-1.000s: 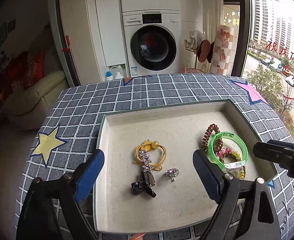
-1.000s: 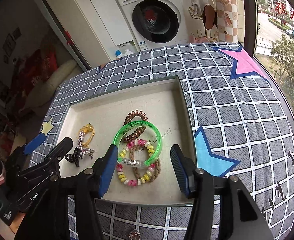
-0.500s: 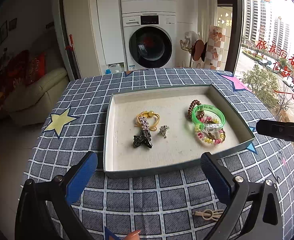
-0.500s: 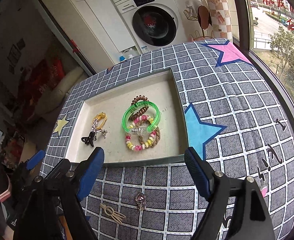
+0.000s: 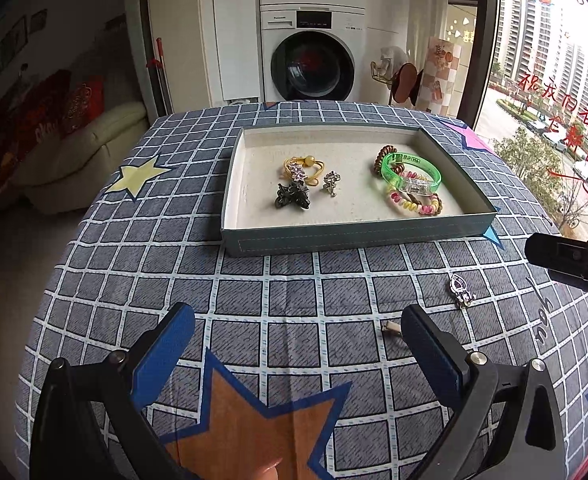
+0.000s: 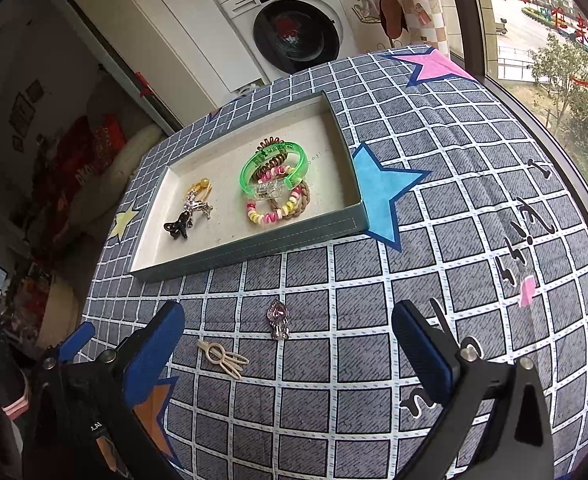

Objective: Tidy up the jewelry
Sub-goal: 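Withdraw both tools from the tray toward the bunny clip and heart charm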

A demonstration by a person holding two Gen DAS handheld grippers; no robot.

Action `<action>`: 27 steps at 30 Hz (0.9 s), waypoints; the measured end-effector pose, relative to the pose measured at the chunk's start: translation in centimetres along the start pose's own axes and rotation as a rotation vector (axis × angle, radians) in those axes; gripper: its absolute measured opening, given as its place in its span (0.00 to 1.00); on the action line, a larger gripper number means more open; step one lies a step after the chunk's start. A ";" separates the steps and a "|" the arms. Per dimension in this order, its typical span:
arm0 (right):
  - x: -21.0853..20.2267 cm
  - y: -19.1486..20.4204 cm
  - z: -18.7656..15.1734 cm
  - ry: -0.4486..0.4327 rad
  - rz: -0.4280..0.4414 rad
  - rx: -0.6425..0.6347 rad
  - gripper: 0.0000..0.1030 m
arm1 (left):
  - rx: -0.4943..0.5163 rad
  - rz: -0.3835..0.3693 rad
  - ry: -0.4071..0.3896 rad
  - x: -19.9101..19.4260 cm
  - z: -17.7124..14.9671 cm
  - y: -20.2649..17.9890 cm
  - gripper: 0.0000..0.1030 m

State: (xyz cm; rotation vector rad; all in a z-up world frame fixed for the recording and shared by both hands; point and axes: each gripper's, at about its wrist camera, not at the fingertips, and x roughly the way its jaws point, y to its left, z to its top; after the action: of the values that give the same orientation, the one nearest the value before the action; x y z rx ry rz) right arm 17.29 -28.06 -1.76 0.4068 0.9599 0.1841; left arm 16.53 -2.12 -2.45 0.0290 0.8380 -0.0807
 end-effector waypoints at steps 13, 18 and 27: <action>-1.7 0.1 -4.4 -0.001 -0.037 -0.018 1.00 | 0.013 -0.009 0.011 -1.6 -2.4 -0.5 1.00; -2.1 -0.7 -5.9 0.024 -0.074 -0.011 1.00 | 0.016 -0.008 0.027 -1.6 -3.5 -0.5 1.00; -3.3 -2.4 -8.1 0.034 -0.122 -0.014 1.00 | 0.023 -0.064 0.079 -0.6 -4.5 -1.3 1.00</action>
State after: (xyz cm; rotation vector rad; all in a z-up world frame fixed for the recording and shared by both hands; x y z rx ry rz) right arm 8.72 -29.23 -4.32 0.3320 1.0133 0.0870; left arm 12.69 -3.08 -5.00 0.0272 0.9168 -0.1502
